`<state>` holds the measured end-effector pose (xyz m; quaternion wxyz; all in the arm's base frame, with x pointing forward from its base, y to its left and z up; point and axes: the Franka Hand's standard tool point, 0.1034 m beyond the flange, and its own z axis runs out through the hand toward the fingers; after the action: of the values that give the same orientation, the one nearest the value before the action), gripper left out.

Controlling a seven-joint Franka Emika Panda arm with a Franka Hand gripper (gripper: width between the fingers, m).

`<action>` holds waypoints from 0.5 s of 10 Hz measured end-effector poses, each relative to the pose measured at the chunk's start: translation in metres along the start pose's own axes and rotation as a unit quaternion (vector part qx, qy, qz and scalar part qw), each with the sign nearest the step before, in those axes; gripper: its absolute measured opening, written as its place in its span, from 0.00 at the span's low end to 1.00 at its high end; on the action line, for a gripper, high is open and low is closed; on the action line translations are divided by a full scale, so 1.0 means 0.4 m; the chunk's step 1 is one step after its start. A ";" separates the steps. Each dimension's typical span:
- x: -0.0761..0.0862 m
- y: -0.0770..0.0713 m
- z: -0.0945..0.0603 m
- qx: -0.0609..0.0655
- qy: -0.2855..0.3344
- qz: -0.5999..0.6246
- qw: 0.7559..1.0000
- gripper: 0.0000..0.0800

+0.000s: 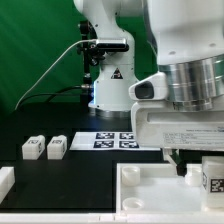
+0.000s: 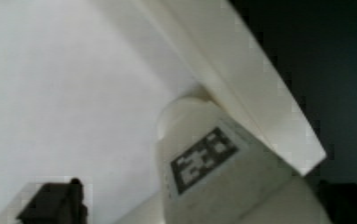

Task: Assemble one leg

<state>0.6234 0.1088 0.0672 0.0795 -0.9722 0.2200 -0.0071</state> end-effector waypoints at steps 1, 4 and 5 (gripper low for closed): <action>0.007 -0.006 -0.008 -0.018 -0.007 -0.110 0.994 0.81; 0.018 -0.015 -0.009 -0.022 -0.012 -0.143 0.989 0.60; 0.018 -0.016 -0.009 -0.022 -0.012 -0.143 0.989 0.43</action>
Offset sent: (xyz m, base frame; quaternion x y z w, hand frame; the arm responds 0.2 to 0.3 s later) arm 0.0000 0.0000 0.0000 0.0000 0.0000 0.0000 1.0000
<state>0.6322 0.1108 0.0715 0.0592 -0.9952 0.0782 -0.0020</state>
